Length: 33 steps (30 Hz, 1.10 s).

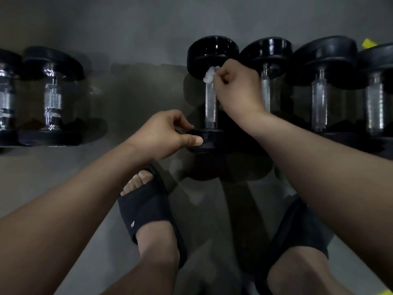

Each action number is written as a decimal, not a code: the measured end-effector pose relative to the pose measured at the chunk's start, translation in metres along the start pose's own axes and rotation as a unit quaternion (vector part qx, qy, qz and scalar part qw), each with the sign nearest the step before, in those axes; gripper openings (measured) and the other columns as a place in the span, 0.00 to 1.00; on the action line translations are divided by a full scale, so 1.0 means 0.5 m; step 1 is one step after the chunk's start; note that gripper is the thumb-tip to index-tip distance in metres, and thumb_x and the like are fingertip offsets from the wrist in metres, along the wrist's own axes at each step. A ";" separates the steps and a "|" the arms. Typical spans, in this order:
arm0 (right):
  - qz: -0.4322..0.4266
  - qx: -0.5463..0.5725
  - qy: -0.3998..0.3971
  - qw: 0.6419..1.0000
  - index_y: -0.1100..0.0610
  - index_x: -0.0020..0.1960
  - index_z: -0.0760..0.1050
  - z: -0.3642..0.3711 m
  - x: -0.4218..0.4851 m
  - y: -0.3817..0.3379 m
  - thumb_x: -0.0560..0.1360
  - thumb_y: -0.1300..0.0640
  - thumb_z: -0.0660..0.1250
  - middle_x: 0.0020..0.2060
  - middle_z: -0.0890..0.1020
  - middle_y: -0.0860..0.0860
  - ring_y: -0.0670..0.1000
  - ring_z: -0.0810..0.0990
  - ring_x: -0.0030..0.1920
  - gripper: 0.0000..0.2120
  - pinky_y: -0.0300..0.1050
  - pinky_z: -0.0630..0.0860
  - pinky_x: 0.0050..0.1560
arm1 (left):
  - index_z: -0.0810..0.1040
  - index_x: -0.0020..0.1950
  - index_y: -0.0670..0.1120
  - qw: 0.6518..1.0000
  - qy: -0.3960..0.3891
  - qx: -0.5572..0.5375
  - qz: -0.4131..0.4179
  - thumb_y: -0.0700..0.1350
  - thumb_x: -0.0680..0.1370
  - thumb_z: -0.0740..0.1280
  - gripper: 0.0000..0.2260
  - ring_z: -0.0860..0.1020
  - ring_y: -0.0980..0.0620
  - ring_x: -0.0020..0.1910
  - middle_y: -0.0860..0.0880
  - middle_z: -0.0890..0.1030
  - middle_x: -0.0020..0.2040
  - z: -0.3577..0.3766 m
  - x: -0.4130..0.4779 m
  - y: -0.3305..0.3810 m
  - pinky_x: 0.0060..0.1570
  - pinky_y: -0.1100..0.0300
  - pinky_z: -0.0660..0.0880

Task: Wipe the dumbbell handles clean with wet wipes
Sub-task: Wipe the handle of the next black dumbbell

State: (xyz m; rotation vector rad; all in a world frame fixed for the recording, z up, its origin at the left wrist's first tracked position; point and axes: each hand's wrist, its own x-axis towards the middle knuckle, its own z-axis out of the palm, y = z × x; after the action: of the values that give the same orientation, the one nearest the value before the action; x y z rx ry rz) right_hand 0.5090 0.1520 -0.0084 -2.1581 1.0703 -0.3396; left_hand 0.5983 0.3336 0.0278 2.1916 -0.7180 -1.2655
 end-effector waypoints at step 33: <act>-0.177 -0.294 -0.227 0.911 0.49 0.49 0.77 -0.126 -0.110 0.077 0.72 0.22 0.43 0.43 0.77 0.47 0.56 0.78 0.47 0.37 0.49 0.75 0.44 | 0.86 0.47 0.49 0.988 0.086 0.016 0.129 0.48 0.75 0.74 0.05 0.82 0.62 0.45 0.54 0.85 0.47 0.040 0.095 0.017 0.48 0.66 0.78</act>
State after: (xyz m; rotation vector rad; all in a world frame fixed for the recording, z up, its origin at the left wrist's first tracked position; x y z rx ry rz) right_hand 0.4200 0.1493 0.0145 -2.7782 0.5423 0.3734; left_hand 0.5992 0.2929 -0.0046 2.1194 -0.9203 -0.9290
